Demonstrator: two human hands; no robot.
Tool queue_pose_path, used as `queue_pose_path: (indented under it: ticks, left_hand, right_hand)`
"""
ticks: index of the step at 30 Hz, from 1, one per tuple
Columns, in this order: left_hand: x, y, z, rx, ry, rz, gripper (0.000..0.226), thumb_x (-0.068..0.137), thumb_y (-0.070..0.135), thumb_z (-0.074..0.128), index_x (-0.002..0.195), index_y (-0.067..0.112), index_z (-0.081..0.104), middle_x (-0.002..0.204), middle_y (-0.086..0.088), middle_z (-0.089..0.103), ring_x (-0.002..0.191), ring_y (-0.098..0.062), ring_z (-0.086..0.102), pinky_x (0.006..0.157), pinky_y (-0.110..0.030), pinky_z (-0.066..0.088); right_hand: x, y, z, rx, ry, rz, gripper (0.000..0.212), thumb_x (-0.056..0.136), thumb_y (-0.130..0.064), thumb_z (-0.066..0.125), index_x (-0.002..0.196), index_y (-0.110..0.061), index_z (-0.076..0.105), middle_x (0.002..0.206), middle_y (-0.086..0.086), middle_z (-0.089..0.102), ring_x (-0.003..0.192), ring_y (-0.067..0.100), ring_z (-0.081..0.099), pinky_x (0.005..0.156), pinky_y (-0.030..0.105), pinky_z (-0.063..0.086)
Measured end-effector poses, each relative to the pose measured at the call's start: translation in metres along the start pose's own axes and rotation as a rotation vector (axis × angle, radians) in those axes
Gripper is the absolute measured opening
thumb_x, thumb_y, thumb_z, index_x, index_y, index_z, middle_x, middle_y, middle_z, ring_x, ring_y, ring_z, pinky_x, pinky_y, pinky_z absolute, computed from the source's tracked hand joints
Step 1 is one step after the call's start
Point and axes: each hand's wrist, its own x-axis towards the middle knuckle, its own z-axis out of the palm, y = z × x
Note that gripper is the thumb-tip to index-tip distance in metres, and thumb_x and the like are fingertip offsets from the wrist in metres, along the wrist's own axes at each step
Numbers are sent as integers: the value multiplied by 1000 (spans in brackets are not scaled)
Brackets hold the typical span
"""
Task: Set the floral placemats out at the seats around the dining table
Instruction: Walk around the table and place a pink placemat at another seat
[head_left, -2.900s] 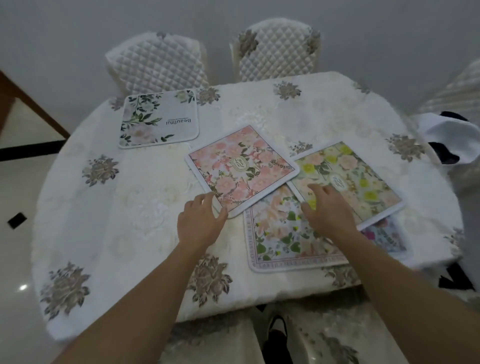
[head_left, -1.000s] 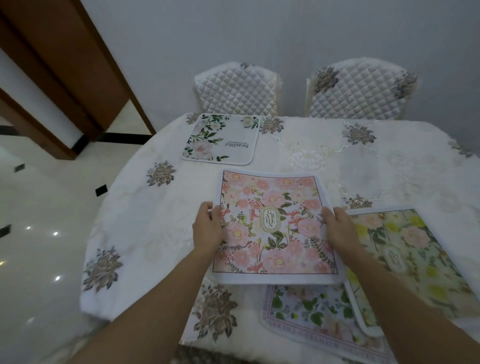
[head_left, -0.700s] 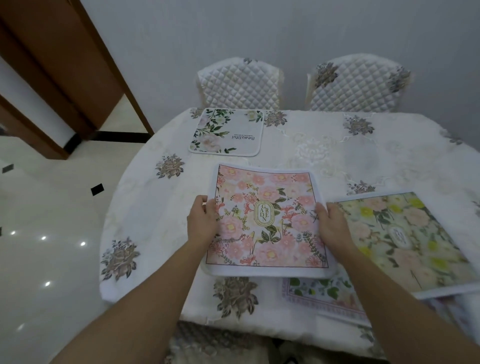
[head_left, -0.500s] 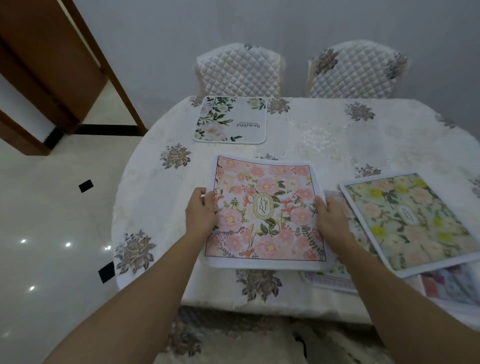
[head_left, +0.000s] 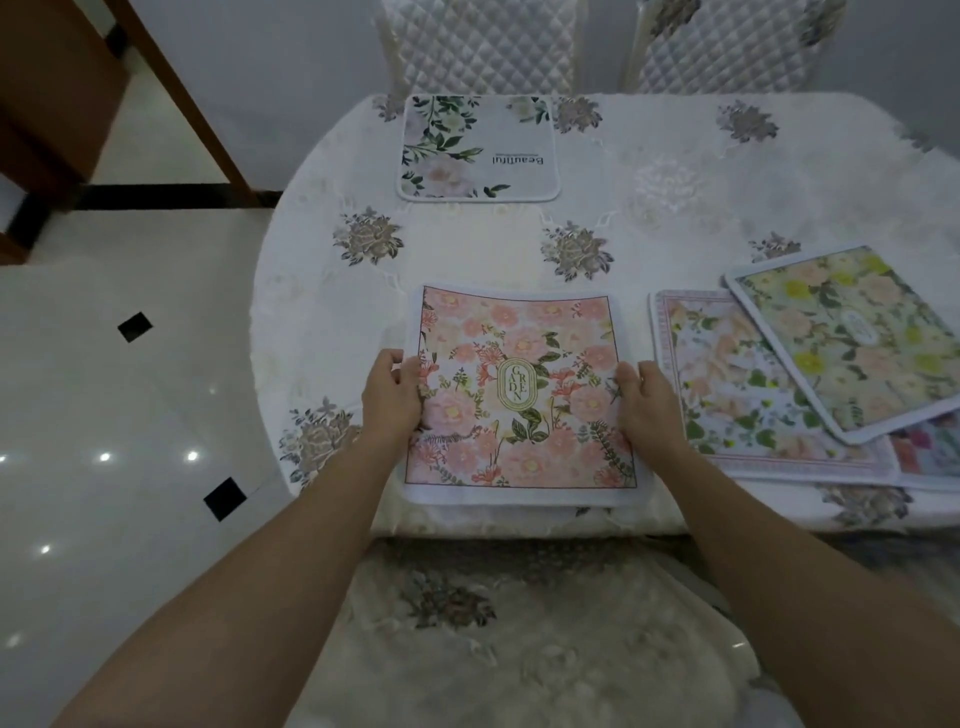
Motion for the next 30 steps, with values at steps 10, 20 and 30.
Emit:
queue_pose_path:
  ticks: [10, 20, 30]
  left_hand:
    - [0, -31, 7, -8, -40, -116, 15, 100, 23, 51, 103, 10, 57, 102, -5, 64, 97, -21, 60, 78, -33, 45]
    - [1, -34, 1, 6, -17, -176, 15, 99, 22, 53, 101, 10, 61, 98, -5, 63, 95, -23, 59, 86, -37, 48]
    - [4, -33, -8, 24, 3, -152, 13, 98, 17, 55, 96, 6, 61, 93, -10, 62, 88, -23, 57, 83, -36, 47]
  right_hand:
    - [7, 37, 21, -143, -70, 117, 30, 102, -28, 42, 86, -6, 53, 72, 5, 51, 66, 22, 47, 54, 31, 31]
    - [11, 36, 24, -195, -78, 138, 32, 101, -31, 44, 84, -6, 56, 68, 4, 52, 61, 19, 48, 52, 30, 31]
    - [9, 33, 27, -256, -121, 118, 41, 100, -34, 47, 77, -1, 55, 69, 15, 55, 58, 24, 48, 52, 29, 31]
